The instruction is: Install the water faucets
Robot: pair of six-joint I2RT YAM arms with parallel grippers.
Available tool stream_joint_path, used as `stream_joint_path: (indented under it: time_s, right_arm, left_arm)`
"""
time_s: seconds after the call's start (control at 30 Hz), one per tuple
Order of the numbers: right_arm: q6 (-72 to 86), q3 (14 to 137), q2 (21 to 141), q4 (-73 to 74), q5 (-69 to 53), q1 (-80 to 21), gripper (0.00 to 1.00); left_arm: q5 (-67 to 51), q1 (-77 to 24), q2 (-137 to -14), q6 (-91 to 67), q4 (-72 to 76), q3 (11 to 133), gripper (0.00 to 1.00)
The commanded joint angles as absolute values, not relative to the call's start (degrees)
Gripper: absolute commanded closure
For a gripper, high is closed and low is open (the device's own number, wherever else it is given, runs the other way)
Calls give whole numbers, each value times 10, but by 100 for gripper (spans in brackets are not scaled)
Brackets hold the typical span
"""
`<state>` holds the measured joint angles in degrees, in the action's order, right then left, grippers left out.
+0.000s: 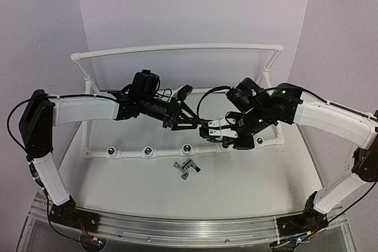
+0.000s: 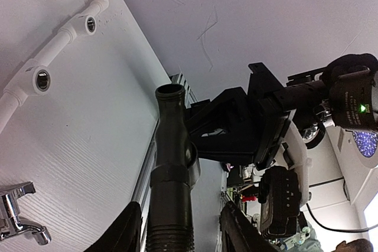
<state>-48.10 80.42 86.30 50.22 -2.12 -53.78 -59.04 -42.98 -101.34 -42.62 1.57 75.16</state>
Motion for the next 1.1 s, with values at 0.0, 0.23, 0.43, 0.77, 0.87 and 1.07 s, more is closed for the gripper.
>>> stream_joint_path:
  time_s: [0.0,0.23,0.43,0.77,0.87,1.07]
  right_arm:
    - [-476,835,859,486,-26,-539,100]
    - [-478,821,841,469,-71,-540,100]
    - [-468,789,831,436,-67,-540,100]
    - [-392,816,811,423,-73,-537,11]
    - [-345,842,802,424,-118,-520,3]
    - [-228,924,788,418,-244,-439,2]
  left_arm:
    - [-608,-432,-1012,-431,40,753,59]
    - [-630,-432,-1002,-454,104,732,99]
    - [-660,-432,-988,-490,180,707,100]
    - [-646,-422,-955,-430,142,704,100]
    - [-647,-406,-933,-409,146,691,100]
    - [-632,-382,-880,-325,75,692,100]
